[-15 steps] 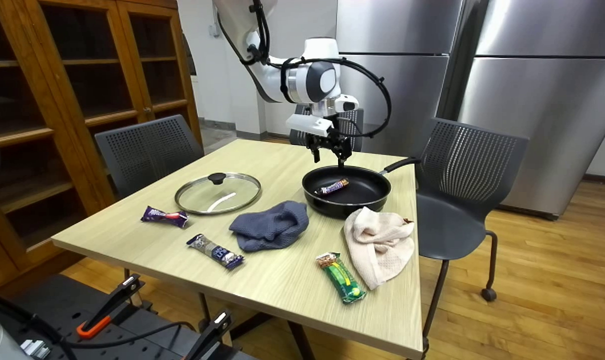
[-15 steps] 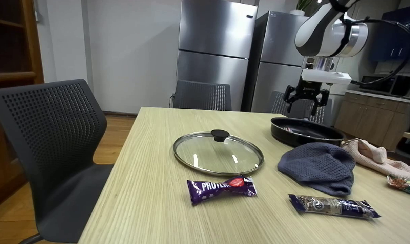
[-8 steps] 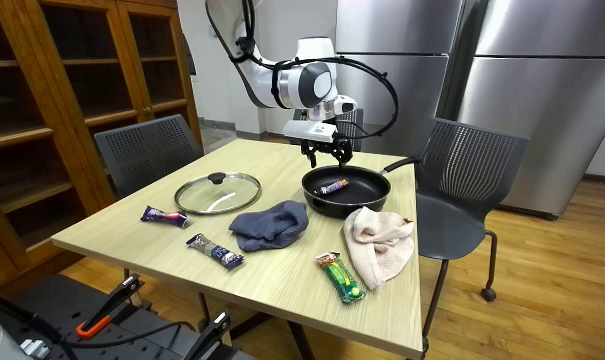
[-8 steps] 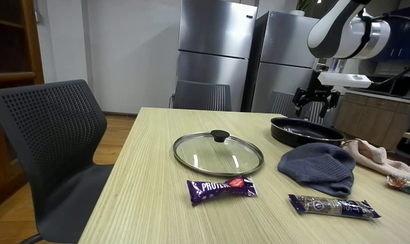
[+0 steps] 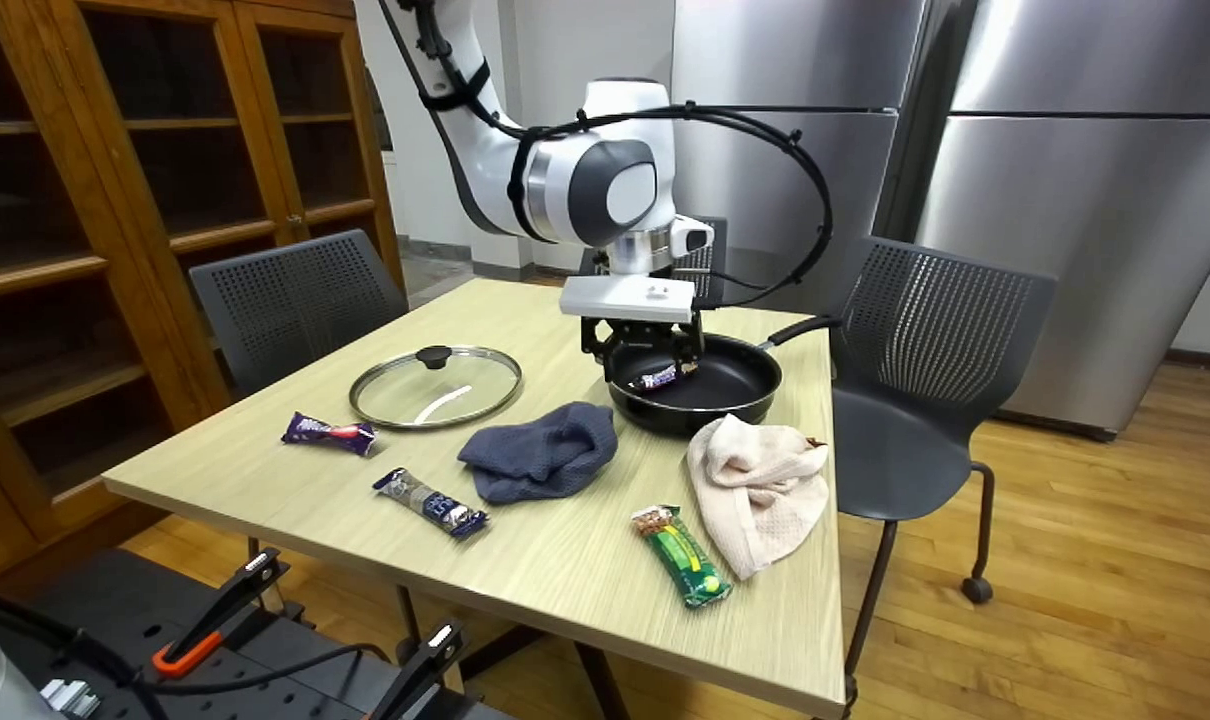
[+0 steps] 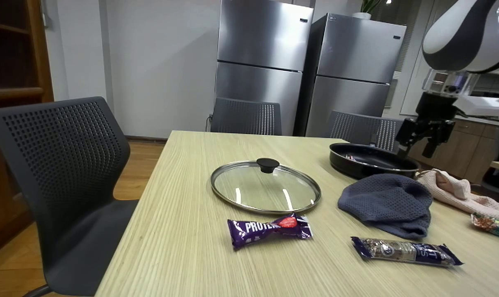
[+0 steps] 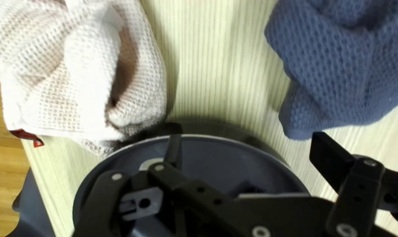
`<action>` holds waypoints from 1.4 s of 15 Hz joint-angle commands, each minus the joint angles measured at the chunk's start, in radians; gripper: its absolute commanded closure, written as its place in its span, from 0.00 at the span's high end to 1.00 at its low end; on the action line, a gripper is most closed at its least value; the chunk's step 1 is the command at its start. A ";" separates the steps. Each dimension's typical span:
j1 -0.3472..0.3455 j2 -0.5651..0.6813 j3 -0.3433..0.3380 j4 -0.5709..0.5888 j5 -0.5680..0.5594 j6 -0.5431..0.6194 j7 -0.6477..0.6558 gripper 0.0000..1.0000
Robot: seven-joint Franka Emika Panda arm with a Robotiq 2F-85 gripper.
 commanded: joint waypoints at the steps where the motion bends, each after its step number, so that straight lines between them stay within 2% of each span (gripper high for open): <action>1: -0.110 -0.124 0.047 -0.159 -0.014 0.030 -0.198 1.00; 7: -0.174 -0.151 0.027 -0.279 -0.003 0.153 -0.393 1.00; 8: -0.168 -0.142 0.012 -0.292 -0.018 0.187 -0.388 1.00; 12: -0.206 -0.124 0.026 -0.339 -0.026 0.253 -0.427 1.00; 16: -0.240 -0.091 0.037 -0.349 -0.039 0.283 -0.450 1.00; 21: -0.243 -0.024 0.017 -0.322 -0.104 0.287 -0.442 1.00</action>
